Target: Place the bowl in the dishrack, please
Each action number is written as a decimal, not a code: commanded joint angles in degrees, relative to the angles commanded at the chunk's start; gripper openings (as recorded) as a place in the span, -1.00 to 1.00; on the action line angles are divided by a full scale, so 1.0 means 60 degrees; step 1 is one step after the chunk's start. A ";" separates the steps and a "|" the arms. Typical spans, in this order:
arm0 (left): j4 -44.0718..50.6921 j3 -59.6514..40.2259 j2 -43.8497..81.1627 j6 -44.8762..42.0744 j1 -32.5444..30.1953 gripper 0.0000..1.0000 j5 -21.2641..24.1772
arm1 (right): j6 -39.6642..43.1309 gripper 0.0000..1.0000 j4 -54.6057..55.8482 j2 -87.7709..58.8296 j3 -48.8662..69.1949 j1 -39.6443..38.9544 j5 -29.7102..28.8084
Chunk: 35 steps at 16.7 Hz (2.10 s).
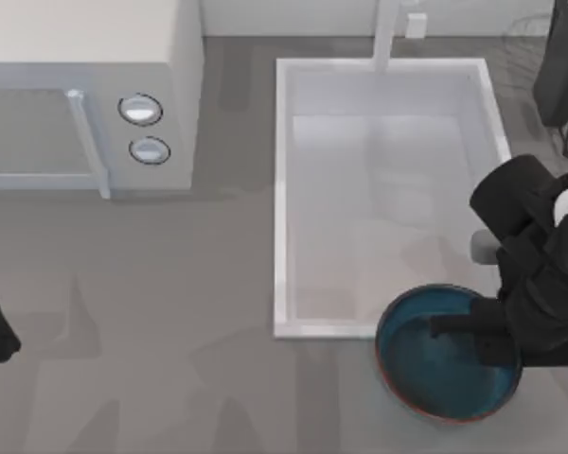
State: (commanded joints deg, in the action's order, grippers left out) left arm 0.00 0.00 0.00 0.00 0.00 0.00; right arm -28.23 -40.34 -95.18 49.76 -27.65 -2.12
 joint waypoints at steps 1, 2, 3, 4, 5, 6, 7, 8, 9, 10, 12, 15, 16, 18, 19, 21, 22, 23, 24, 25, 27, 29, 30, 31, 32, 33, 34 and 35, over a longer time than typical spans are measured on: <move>0.0000 0.0000 0.0000 0.0000 0.0000 1.00 0.0000 | 0.0000 -0.96 0.0000 0.0000 0.0000 0.0000 0.0000; 0.0000 0.0000 0.0000 0.0000 0.0000 1.00 0.0000 | 0.0000 -1.00 0.0000 0.0000 0.0000 0.0000 0.0000; 0.0000 0.0000 0.0000 0.0000 0.0000 1.00 0.0000 | 0.0000 -1.00 0.0000 0.0000 0.0000 0.0000 0.0000; 0.0000 0.0000 0.0000 0.0000 0.0000 1.00 0.0000 | 0.0000 -1.00 0.0000 0.0000 0.0000 0.0000 0.0000; 0.0000 0.0000 0.0000 0.0000 0.0000 1.00 0.0000 | 0.0000 -1.00 0.0000 0.0000 0.0000 0.0000 0.0000; 0.0000 0.0000 0.0000 0.0000 0.0000 1.00 0.0000 | 0.0000 -1.00 0.0000 0.0000 0.0000 0.0000 0.0000; 0.0000 0.0000 0.0000 0.0000 0.0000 1.00 0.0000 | 0.0000 -1.00 0.0000 0.0000 0.0000 0.0000 0.0000; 0.0000 0.0000 0.0000 0.0000 0.0000 1.00 0.0000 | 0.0000 -1.00 0.0000 0.0000 0.0000 0.0000 0.0000; 0.0000 0.0000 0.0000 0.0000 0.0000 1.00 0.0000 | 0.0000 -1.00 0.0000 0.0000 0.0000 0.0000 0.0000; 0.0000 0.0000 0.0000 0.0000 0.0000 1.00 0.0000 | -0.0021 -1.00 -0.0010 0.0017 0.0014 -0.0019 0.0015; 0.0000 0.0000 0.0000 0.0000 0.0000 1.00 0.0000 | -0.0037 -1.00 -0.0149 0.0016 0.0148 -0.0019 0.0016; 0.0000 0.0000 0.0000 0.0000 0.0000 1.00 0.0000 | -0.0101 -1.00 -0.1110 0.0062 0.1074 -0.0002 0.0018; 0.0000 0.0000 0.0000 0.0000 0.0000 1.00 0.0000 | -0.0114 -1.00 -0.1632 0.0099 0.1569 0.0007 0.0019; 0.0000 0.0000 0.0000 0.0000 0.0000 1.00 0.0000 | -0.0116 -1.00 -0.2967 0.0196 0.2713 0.0020 0.0021; 0.0000 0.0000 0.0000 0.0000 0.0000 1.00 0.0000 | -0.0103 -1.00 -0.3772 0.0258 0.3310 0.0023 0.0021; 0.0000 0.0000 0.0000 0.0000 0.0000 1.00 0.0000 | -0.0061 -1.00 -0.5336 0.0409 0.4489 0.0026 0.0021; 0.0000 0.0000 0.0000 0.0000 0.0000 1.00 0.0000 | -0.0035 -1.00 -0.5982 0.0503 0.5040 0.0029 0.0021; 0.0000 0.0000 0.0000 0.0000 0.0000 1.00 0.0000 | -0.0008 -1.00 -0.6535 0.0609 0.5547 0.0036 0.0021; 0.0000 0.0000 0.0000 0.0000 0.0000 1.00 0.0000 | 0.0020 -1.00 -0.6988 0.0723 0.5985 0.0045 0.0022; 0.0000 0.0000 0.0000 0.0000 0.0000 1.00 0.0000 | 0.0046 -1.00 -0.7340 0.0839 0.6328 0.0056 0.0023; 0.0000 0.0000 0.0000 0.0000 0.0000 1.00 0.0000 | 0.0086 -1.00 -0.7749 0.1018 0.6727 0.0075 0.0025; 0.0000 0.0000 0.0000 0.0000 0.0000 1.00 0.0000 | 0.0093 -1.00 -0.7803 0.1049 0.6780 0.0079 0.0025; 0.0000 0.0000 0.0000 0.0000 0.0000 1.00 0.0000 | 0.0093 -1.00 -0.7803 0.1049 0.6780 0.0079 0.0025; 0.0000 0.0000 0.0000 0.0000 0.0000 1.00 0.0000 | 0.0080 -1.00 -0.7779 0.1018 0.6755 0.0039 0.0029; 0.0000 0.0000 0.0000 0.0000 0.0000 1.00 0.0000 | 0.0085 -1.00 -0.7767 0.1024 0.6754 0.0049 0.0036; 0.0000 0.0000 0.0000 0.0000 0.0000 1.00 0.0000 | 0.0127 -1.00 -0.7663 0.1076 0.6741 0.0136 0.0095; 0.0000 0.0000 0.0000 0.0000 0.0000 1.00 0.0000 | 0.0206 -1.00 -0.7462 0.1176 0.6707 0.0308 0.0206; 0.0000 0.0000 0.0000 0.0000 0.0000 1.00 0.0000 | 0.0317 -1.00 -0.7165 0.1320 0.6646 0.0567 0.0365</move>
State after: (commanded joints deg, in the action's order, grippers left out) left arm 0.00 0.00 0.00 0.00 0.00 0.00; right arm -26.33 -83.33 -87.26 89.64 -24.24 0.07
